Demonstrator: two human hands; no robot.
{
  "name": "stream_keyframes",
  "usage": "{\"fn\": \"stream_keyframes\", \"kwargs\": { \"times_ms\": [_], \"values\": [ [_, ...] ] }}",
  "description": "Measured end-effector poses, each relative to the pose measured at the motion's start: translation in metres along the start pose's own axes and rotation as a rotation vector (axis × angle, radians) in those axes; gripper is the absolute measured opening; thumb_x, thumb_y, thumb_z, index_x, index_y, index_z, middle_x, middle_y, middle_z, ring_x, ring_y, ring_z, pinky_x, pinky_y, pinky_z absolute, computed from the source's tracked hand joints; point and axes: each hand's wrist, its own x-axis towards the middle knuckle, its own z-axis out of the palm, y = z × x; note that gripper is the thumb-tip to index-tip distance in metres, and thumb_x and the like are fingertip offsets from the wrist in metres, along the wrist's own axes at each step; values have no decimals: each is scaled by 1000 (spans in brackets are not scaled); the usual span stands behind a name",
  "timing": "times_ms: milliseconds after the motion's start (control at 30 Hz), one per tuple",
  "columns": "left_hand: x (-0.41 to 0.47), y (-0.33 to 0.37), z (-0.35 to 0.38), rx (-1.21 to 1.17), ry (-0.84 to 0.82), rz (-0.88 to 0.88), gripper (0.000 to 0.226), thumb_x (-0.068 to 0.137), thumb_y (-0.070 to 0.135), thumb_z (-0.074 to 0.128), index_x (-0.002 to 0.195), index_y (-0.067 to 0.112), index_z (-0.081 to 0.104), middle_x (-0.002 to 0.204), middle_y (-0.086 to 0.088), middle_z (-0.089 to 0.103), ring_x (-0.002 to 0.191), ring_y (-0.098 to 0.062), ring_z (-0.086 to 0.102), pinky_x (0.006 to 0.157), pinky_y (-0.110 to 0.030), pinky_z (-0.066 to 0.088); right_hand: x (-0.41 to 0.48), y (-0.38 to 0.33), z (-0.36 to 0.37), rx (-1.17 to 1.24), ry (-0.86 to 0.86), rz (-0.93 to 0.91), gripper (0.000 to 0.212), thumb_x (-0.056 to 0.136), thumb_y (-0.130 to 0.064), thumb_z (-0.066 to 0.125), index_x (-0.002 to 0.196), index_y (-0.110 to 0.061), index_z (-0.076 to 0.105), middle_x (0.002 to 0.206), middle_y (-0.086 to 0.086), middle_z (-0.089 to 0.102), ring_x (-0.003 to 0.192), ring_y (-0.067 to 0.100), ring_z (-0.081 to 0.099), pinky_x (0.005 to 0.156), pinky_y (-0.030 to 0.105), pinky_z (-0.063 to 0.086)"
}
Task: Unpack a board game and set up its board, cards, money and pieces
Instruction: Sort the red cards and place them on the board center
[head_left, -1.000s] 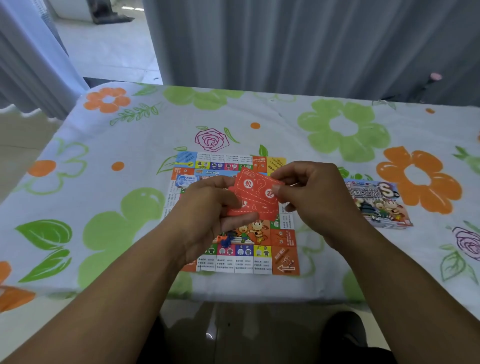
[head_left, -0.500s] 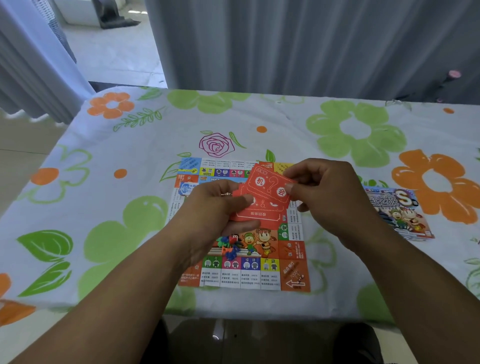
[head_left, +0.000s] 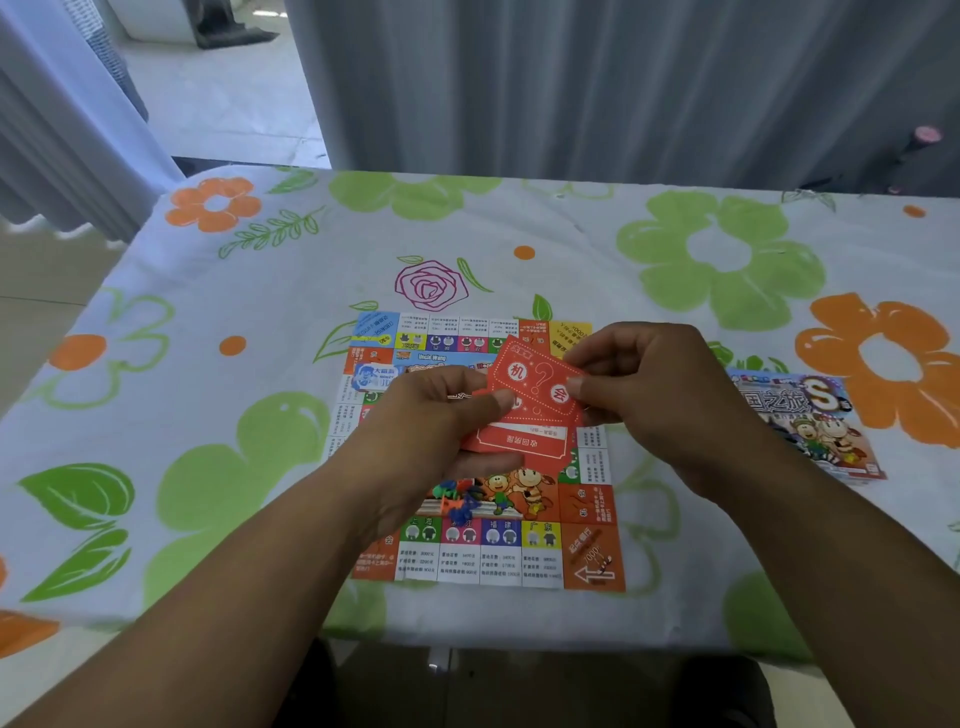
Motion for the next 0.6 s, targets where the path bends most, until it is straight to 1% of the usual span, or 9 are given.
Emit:
{"fn": "stream_keyframes", "kwargs": {
  "times_ms": [133,200,300,367,433,500,600],
  "values": [
    [0,-1,-6,42,59,23,14,93,10,65,102,-1,66,103,-18,74,86,-30,75,58,-26,61,4,3,-1,55,17,14,13,88,6,69,92,-6,69,84,12,73,75,22,74,63,31,60],
    [2,-2,-12,89,120,38,12,94,9,65,100,0,67,102,-19,73,83,-28,76,59,-27,61,7,5,-5,82,30,37,12,87,8,69,94,-3,69,87,15,72,76,22,74,62,30,60],
    [6,-4,-19,140,215,55,9,94,9,65,97,1,67,99,-19,73,80,-28,76,64,-31,63,14,12,-11,80,70,72,11,86,7,70,94,-1,69,93,22,70,80,27,75,61,31,60],
    [7,-3,-22,143,261,72,7,94,9,65,94,1,67,97,-20,72,76,-27,75,62,-30,63,17,17,-10,52,78,83,12,86,8,70,92,-2,70,96,25,68,82,30,74,59,30,60],
    [7,-1,-22,130,281,82,7,94,8,64,93,1,66,95,-20,72,73,-26,75,57,-27,61,18,22,-3,9,45,89,15,85,11,69,89,-4,71,93,22,68,79,28,73,58,29,60],
    [7,1,-23,117,295,85,7,94,7,64,94,0,66,95,-21,71,73,-26,74,55,-25,58,21,29,9,-52,5,91,19,86,12,68,86,-7,72,90,18,68,76,28,73,62,35,63],
    [8,2,-25,99,315,100,7,94,8,65,94,0,66,98,-21,70,76,-26,74,55,-25,58,29,38,27,-154,-62,102,23,86,8,69,85,-14,73,94,14,69,79,33,73,68,45,63]
  ]
}}
